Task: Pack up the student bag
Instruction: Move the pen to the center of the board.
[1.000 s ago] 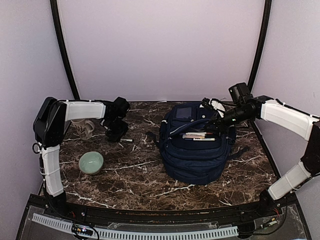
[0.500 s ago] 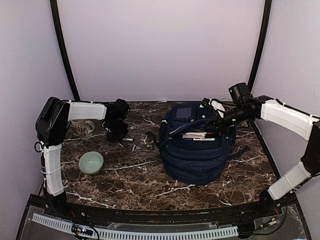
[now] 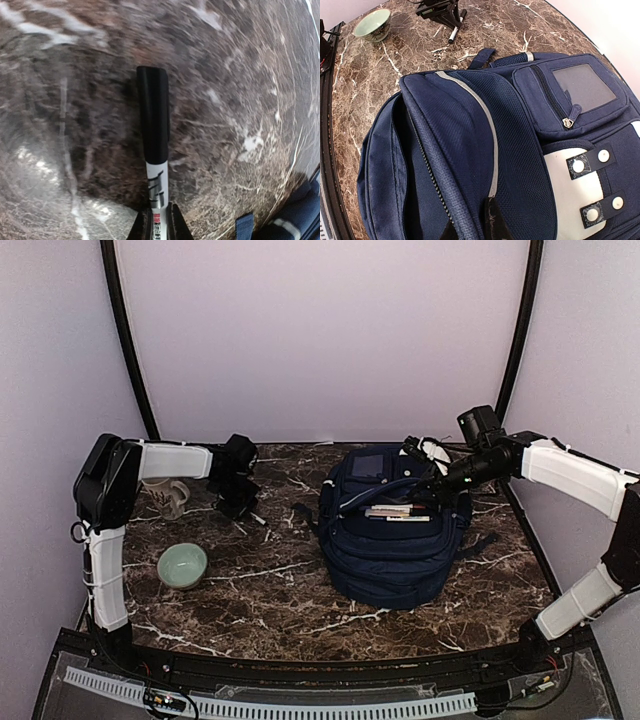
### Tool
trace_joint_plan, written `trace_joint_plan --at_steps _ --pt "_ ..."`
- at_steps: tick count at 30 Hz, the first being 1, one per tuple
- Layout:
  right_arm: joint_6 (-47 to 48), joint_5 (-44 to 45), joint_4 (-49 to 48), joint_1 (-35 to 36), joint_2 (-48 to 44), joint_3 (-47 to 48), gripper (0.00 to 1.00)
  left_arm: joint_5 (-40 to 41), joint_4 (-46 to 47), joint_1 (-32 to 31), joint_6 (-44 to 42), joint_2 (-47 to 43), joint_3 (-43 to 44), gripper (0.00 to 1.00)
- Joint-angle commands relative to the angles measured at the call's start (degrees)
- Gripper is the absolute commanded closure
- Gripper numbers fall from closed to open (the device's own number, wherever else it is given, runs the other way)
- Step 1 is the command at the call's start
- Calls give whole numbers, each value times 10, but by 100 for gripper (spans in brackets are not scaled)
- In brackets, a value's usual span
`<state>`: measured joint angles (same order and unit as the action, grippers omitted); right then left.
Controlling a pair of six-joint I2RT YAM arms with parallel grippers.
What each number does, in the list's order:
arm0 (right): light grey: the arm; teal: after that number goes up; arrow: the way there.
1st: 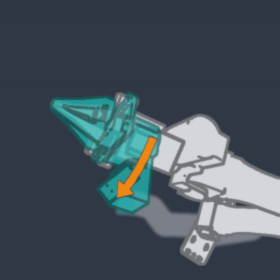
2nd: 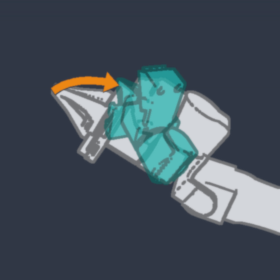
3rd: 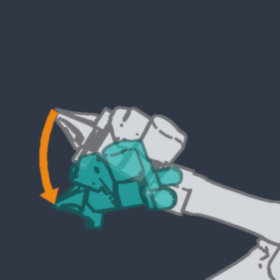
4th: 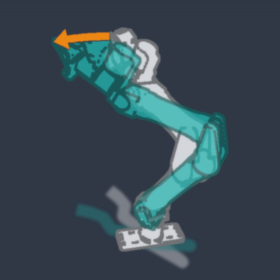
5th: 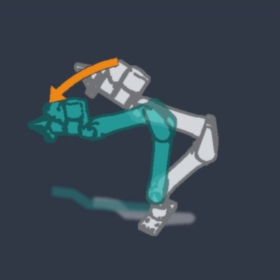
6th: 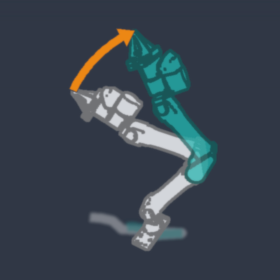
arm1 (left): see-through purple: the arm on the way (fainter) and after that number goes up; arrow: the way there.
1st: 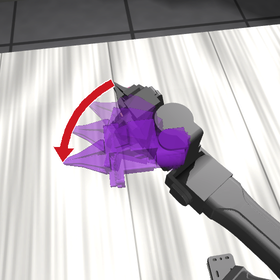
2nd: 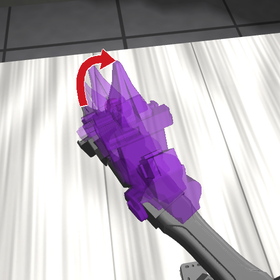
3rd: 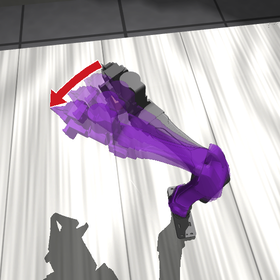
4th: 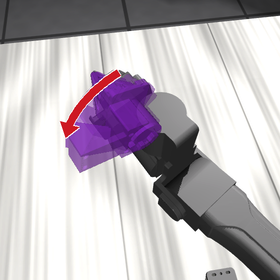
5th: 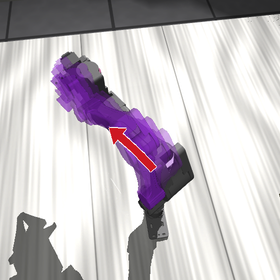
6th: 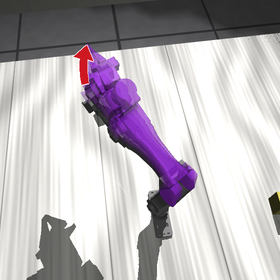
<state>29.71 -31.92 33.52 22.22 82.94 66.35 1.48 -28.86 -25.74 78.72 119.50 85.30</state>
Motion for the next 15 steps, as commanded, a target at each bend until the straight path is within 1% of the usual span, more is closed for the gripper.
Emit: trace_joint_plan --at_steps 1,4,9,15 --pt "0 -29 -32 6 -2 1 100 -51 -11 -7 -108 4 11 100" --pt "0 -27 -33 6 -4 1 100 -67 -32 -28 -195 -14 7 100" --pt "2 -29 -32 6 -2 1 100 -38 -90 -89 -344 -65 -24 100" --pt "1 -32 -31 6 5 1 100 -31 -179 -183 -446 -72 -65 100"
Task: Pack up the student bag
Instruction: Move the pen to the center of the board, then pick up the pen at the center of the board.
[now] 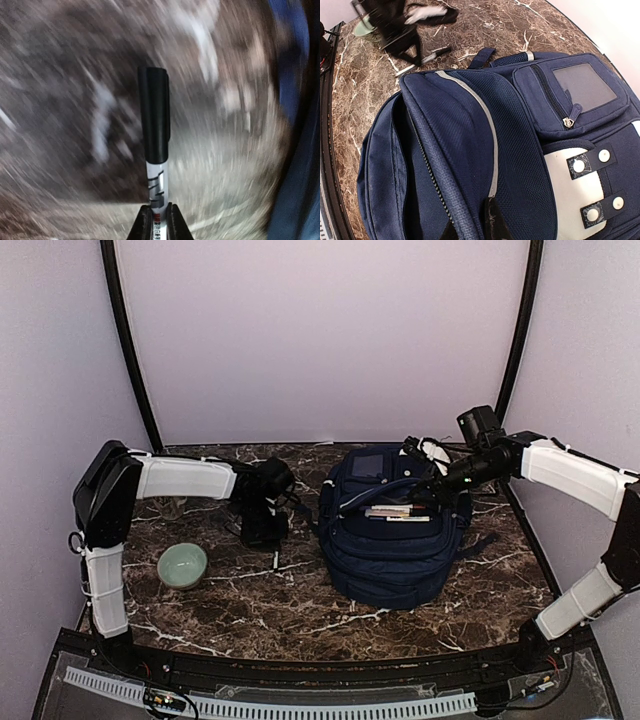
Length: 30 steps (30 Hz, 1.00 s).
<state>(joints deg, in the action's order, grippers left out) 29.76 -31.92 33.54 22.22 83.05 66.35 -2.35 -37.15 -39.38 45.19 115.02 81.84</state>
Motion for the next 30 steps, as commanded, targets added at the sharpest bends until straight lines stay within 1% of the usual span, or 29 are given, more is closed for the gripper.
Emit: trace_joint_plan --at_steps 1,2,4,7,9,12,13,16,19,21,23,27,30 --pt "1 -33 -31 6 6 1 100 15 -105 -58 -121 -26 -33 100" --pt "1 -33 -30 7 7 1 100 25 -115 -81 -132 -24 -35 100" --pt "0 -36 -29 6 8 1 100 50 -140 -108 -146 -14 -29 100" --pt "-2 -39 -29 6 7 1 100 67 -181 -120 -146 8 -11 99" --pt "-2 -40 -29 7 6 1 100 70 -198 -120 -157 21 1 93" --pt "-4 -40 -29 6 5 1 100 88 -208 -120 -175 28 11 74" --pt "-4 -40 -29 7 5 1 100 96 -203 -120 -175 26 12 70" --pt "-3 -40 -29 7 3 1 100 104 -184 -120 -175 27 16 67" --pt "-4 -39 -30 7 3 1 100 104 -160 -120 -182 30 20 68" --pt "-4 -40 -30 7 4 1 100 105 -147 -120 -188 36 25 71" --pt "-4 -40 -30 7 4 1 100 97 -141 -119 -193 44 31 79" --pt "-2 -40 -30 7 5 1 100 84 -140 -117 -197 52 43 100" --pt "-2 -39 -30 7 5 1 100 95 -166 -118 -191 26 58 100"
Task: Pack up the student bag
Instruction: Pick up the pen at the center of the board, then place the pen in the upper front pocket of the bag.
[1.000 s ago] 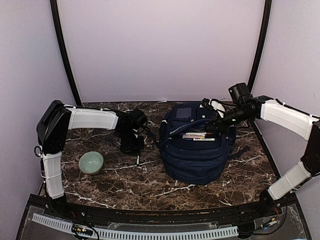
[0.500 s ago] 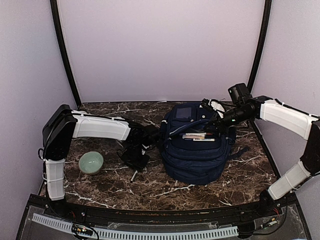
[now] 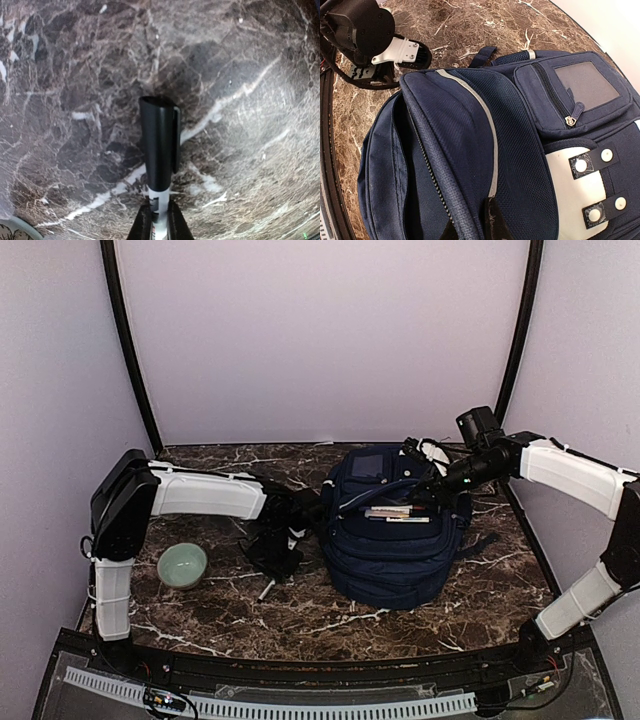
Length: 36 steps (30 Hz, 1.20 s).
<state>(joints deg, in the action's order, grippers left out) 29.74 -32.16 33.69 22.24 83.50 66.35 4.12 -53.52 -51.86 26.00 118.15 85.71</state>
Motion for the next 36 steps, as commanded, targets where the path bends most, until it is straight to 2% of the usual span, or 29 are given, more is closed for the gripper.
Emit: trace_joint_plan --at_steps 1,3,5,8,15,17,21,23,27,36 --pt "-1 -37 -31 7 0 1 100 35 -16 5 5 -20 28 100" --pt "-1 -35 -31 6 1 1 100 71 -40 -4 10 -55 43 100" --pt "-1 -35 -31 7 2 1 100 146 -56 -19 20 -88 55 100" --pt "2 -34 -30 7 8 1 100 187 -28 -29 -5 -124 62 100" --pt "1 -37 -28 7 5 1 100 120 244 -98 -283 -161 35 100" --pt "1 -35 -29 7 4 1 100 119 292 -120 -348 -151 44 100" --pt "1 -35 -29 7 4 1 100 68 377 -154 -481 -126 48 100" --pt "1 -35 -29 7 4 1 100 73 402 -163 -538 -103 62 100" --pt "1 -37 -28 7 4 1 100 99 424 -167 -624 -44 116 100" --pt "2 -35 -30 7 3 1 100 200 537 -167 -796 60 143 100"
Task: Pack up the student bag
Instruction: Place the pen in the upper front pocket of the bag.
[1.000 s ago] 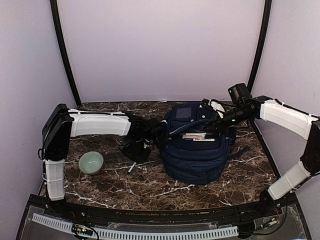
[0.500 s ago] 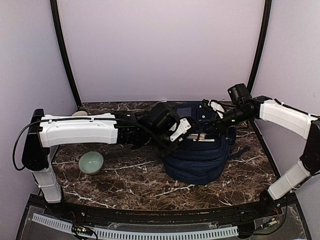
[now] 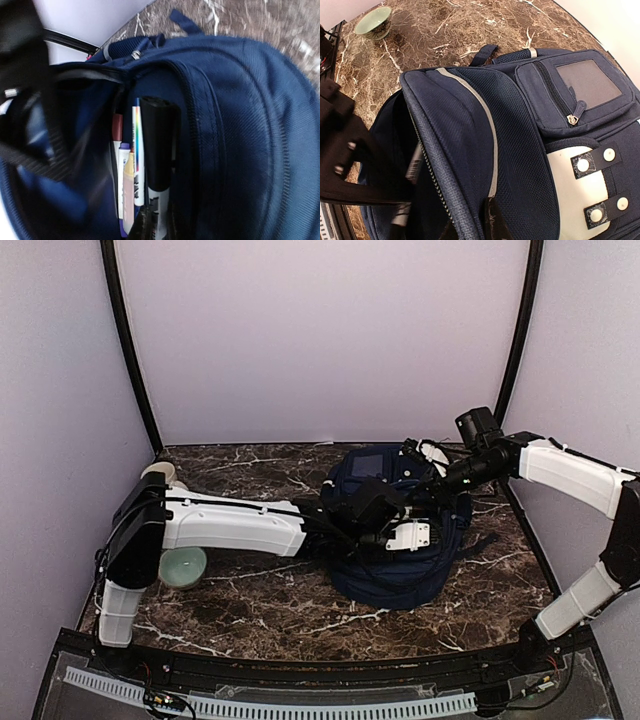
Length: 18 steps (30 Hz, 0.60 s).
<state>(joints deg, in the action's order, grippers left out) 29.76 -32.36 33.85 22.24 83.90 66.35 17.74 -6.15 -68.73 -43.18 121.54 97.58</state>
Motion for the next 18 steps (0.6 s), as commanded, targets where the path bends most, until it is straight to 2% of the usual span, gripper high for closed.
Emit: trace_joint_plan --at_steps 1,3,4,7,8,10,14,18 --pt "2 -33 -31 7 -1 1 100 79 71 2 -113 37 28 100" --pt "1 -33 -31 7 -1 1 100 113 90 2 -122 53 34 96" --pt "2 -33 -31 7 -1 1 100 129 103 2 -119 57 36 91" --pt "2 -35 -31 7 1 1 100 158 120 2 -101 52 35 63" --pt "2 -34 -31 7 2 1 100 162 120 1 -93 46 33 60" --pt "2 -33 -30 7 3 1 100 164 128 -5 -81 22 13 57" --pt "5 -31 -30 7 3 1 100 140 170 -28 -41 -75 -81 47" --pt "6 -32 -31 6 9 1 100 132 172 -52 12 -169 -160 46"
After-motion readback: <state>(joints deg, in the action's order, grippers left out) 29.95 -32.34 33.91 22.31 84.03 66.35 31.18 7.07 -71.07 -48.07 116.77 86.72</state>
